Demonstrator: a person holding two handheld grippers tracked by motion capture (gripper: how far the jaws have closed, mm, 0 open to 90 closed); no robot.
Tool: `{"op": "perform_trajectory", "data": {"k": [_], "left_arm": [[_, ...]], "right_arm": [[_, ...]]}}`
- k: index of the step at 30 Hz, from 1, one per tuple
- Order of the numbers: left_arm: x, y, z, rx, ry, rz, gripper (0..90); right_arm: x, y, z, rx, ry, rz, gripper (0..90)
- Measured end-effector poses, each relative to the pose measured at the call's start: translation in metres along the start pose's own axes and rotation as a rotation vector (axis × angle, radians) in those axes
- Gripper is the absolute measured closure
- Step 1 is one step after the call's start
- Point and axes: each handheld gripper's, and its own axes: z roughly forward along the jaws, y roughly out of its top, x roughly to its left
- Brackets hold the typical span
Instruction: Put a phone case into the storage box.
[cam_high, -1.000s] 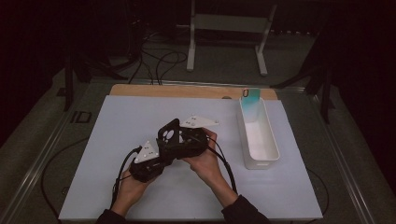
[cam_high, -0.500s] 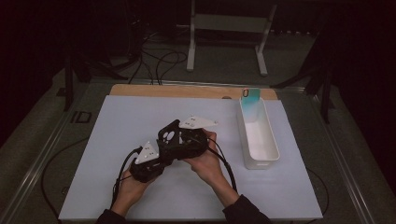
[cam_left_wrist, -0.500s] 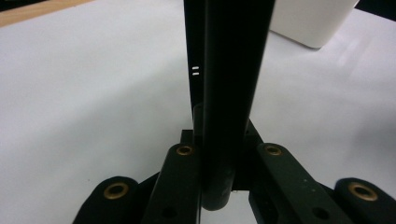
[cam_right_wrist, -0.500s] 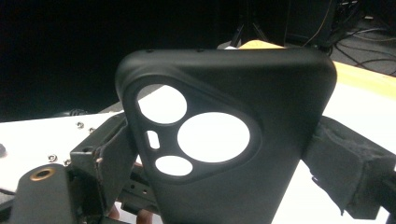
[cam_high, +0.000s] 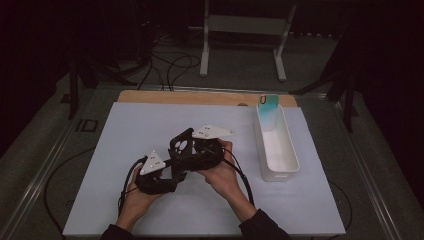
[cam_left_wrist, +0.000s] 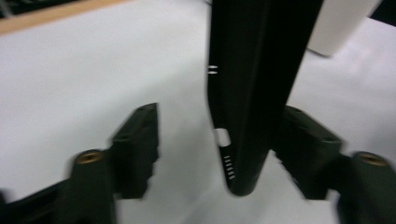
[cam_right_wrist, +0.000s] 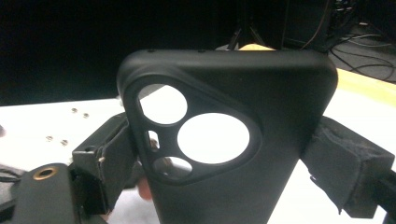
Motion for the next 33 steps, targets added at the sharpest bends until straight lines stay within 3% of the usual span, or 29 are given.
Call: {"op": "perform_trajectory", "data": {"k": [3, 12, 27, 33], "left_arm": [[0.003, -0.001, -0.006, -0.029, 0.027, -0.008, 16.1], [0.014, -0.006, -0.022, -0.088, 0.076, -0.022, 2.0], [0.026, -0.021, -0.039, -0.127, 0.135, -0.038, 0.0], [0.025, -0.03, -0.043, -0.124, 0.153, -0.009, 0.0]], "right_arm": [[-0.002, 0.0, -0.002, -0.001, -0.002, 0.001, 14.3], [-0.005, -0.003, -0.004, 0.004, -0.011, -0.004, 14.2], [-0.009, -0.005, -0.004, 0.007, -0.018, -0.002, 14.1], [-0.01, -0.005, -0.004, 0.007, -0.02, -0.001, 14.1]]}}
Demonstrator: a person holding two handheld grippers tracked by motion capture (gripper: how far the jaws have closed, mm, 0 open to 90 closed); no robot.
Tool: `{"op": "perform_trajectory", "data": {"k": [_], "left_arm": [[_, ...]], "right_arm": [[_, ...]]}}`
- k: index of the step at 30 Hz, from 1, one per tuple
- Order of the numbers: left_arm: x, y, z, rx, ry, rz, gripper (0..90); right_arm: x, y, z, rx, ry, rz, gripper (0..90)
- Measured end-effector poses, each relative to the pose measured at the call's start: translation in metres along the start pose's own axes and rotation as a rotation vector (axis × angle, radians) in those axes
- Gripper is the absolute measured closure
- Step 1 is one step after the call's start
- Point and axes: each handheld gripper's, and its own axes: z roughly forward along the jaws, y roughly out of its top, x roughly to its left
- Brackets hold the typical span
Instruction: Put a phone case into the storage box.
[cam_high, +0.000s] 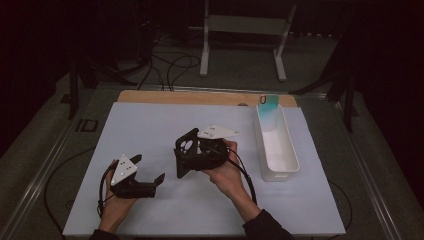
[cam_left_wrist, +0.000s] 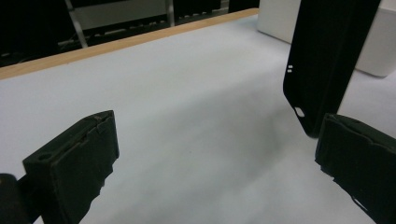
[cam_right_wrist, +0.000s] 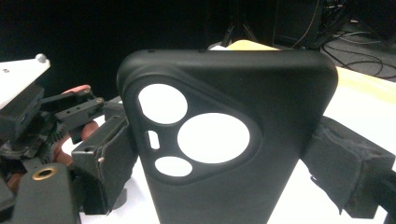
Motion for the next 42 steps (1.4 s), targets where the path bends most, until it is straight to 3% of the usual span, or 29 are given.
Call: {"op": "perform_trajectory", "data": {"k": [12, 20, 42], "left_arm": [[0.007, -0.013, -0.013, -0.001, 0.053, -0.006, 0.0], [0.009, -0.019, -0.018, -0.015, 0.083, -0.033, 0.0], [0.014, -0.023, -0.019, -0.015, 0.095, -0.063, 0.0]], "right_arm": [[-0.001, 0.0, -0.002, -0.005, -0.002, 0.004, 14.1], [-0.002, 0.0, -0.004, -0.008, -0.008, 0.003, 14.0], [-0.022, 0.01, -0.012, -0.015, -0.072, 0.002, 14.1]]}}
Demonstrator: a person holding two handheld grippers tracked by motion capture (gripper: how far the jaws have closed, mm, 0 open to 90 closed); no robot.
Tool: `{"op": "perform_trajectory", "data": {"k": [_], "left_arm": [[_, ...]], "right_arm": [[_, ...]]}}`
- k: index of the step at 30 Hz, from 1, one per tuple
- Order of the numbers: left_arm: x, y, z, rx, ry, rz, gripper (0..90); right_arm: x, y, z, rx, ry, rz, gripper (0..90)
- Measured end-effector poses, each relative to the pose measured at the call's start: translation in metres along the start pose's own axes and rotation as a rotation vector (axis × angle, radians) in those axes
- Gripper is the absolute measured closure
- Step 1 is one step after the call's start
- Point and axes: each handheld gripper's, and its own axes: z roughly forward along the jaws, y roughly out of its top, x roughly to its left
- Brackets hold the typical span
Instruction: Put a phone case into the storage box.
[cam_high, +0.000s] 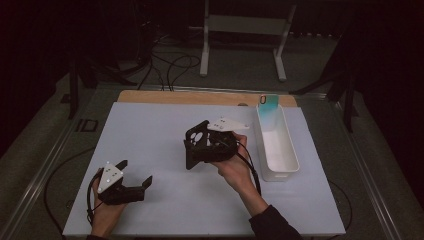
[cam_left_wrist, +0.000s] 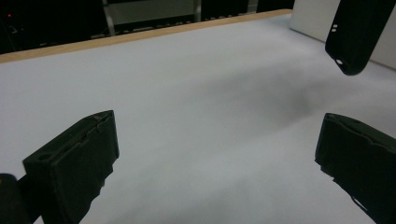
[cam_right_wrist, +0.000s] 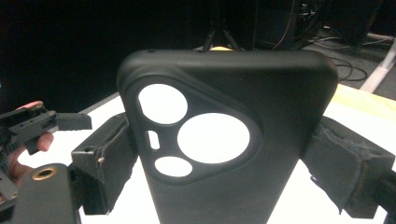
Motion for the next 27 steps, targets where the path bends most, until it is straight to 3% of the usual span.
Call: {"op": "perform_trajectory", "data": {"k": [27], "left_arm": [[-0.001, 0.0, 0.001, 0.006, -0.003, 0.0, 0.0]], "right_arm": [[-0.028, 0.014, -0.005, 0.005, -0.083, -0.015, 14.1]]}}
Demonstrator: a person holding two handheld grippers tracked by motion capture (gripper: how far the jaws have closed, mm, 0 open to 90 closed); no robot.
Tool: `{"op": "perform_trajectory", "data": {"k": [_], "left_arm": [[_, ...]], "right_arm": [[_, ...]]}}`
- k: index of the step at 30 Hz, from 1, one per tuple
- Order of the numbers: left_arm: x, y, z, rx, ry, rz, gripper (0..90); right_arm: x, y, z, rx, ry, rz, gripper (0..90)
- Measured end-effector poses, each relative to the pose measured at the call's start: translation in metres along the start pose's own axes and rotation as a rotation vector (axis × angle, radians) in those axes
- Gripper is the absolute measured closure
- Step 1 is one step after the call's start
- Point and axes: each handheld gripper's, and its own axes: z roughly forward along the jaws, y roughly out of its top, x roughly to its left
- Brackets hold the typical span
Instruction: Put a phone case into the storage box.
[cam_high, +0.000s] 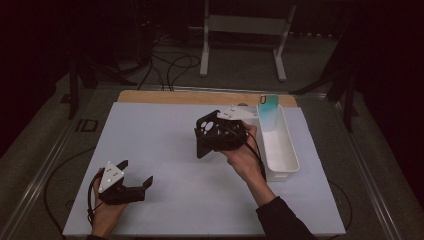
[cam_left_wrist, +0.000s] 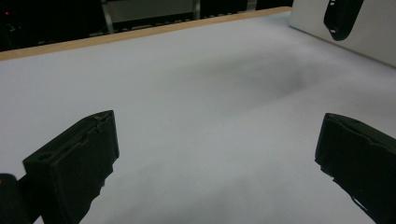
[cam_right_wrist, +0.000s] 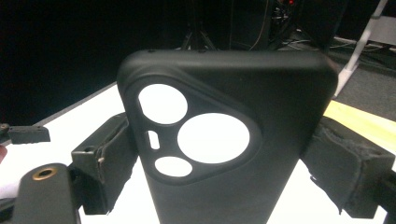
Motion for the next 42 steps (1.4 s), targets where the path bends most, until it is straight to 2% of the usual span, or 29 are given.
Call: {"op": "perform_trajectory", "data": {"k": [17, 42], "left_arm": [[0.0, 0.0, 0.0, 0.002, -0.001, 0.003, 0.0], [0.0, 0.0, 0.0, 0.001, 0.001, 0.002, 0.1]], "right_arm": [[-0.011, 0.002, -0.001, 0.005, -0.029, 0.001, 14.1], [-0.038, 0.007, -0.002, 0.007, -0.097, 0.024, 14.2]]}}
